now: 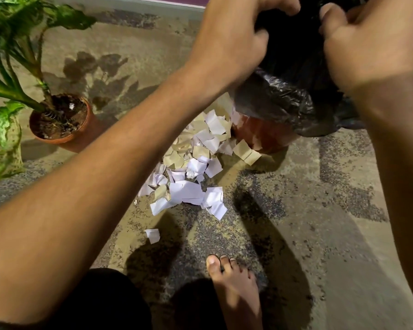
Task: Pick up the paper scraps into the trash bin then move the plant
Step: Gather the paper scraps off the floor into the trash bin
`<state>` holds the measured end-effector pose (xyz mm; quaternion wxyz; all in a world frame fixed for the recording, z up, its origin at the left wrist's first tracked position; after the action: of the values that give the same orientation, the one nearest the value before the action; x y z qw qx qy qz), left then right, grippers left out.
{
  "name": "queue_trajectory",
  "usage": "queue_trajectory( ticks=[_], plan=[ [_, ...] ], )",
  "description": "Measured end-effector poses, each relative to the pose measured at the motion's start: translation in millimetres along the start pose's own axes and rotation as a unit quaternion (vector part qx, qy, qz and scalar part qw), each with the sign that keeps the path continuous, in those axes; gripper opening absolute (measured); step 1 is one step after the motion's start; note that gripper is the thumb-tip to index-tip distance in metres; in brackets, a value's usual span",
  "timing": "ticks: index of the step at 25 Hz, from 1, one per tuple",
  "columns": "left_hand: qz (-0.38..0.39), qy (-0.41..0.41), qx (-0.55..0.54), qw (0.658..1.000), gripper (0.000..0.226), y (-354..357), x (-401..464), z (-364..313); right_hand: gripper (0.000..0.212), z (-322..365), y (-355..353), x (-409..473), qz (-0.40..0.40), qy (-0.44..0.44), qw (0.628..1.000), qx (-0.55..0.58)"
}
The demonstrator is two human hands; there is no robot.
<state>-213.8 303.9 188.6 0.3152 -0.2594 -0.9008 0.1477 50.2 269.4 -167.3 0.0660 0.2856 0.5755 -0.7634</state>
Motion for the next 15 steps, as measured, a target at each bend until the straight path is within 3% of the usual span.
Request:
queue_trajectory(
  ticks=[2,4,5,7,8,9,10,11,12,15],
  plan=[
    [-0.025,0.025,0.057,0.998,0.036,-20,-19,1,0.072,9,16,-11,-0.003,-0.001,1.000,0.023],
    [-0.030,0.016,0.121,0.992,0.033,-36,-45,16,0.054,7,25,-16,0.098,0.024,0.992,-0.074],
    [-0.033,-0.009,0.131,0.991,0.032,-43,-61,29,0.050,14,33,-23,0.109,0.041,0.991,-0.065],
    [-0.050,-0.069,0.120,0.989,0.032,-55,-94,58,0.060,44,-21,-6,-0.053,-0.080,0.993,-0.068],
    [-0.054,-0.101,0.115,0.987,0.032,-58,-111,74,0.068,54,-67,18,-0.050,-0.127,0.989,-0.059],
    [-0.046,-0.135,0.119,0.983,0.032,-59,-127,91,0.063,69,-132,42,-0.105,-0.149,0.983,-0.016],
    [-0.021,-0.177,0.127,0.976,0.033,-58,-142,109,0.045,87,-205,58,-0.224,-0.198,0.953,-0.036],
    [0.018,-0.225,0.137,0.964,0.036,-55,-158,129,0.029,106,-255,51,-0.363,-0.273,0.885,-0.098],
    [0.063,-0.277,0.145,0.948,0.041,-52,-175,148,0.029,114,-271,50,-0.386,-0.316,0.854,-0.147],
    [0.188,-0.389,0.165,0.887,0.074,-45,-230,188,0.068,92,-193,92,-0.118,-0.264,0.925,-0.246]
  ],
)
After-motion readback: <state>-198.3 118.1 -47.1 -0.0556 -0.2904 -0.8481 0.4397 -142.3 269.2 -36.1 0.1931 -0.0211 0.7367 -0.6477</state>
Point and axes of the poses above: each hand's wrist, its own x-axis towards the middle knuckle, its own y-axis out of the palm, z = x × y, the point moved 10 cm from there along x, towards the middle knuckle, and after that the axes turned 15 degrees about -x, right-handed, at the moved point
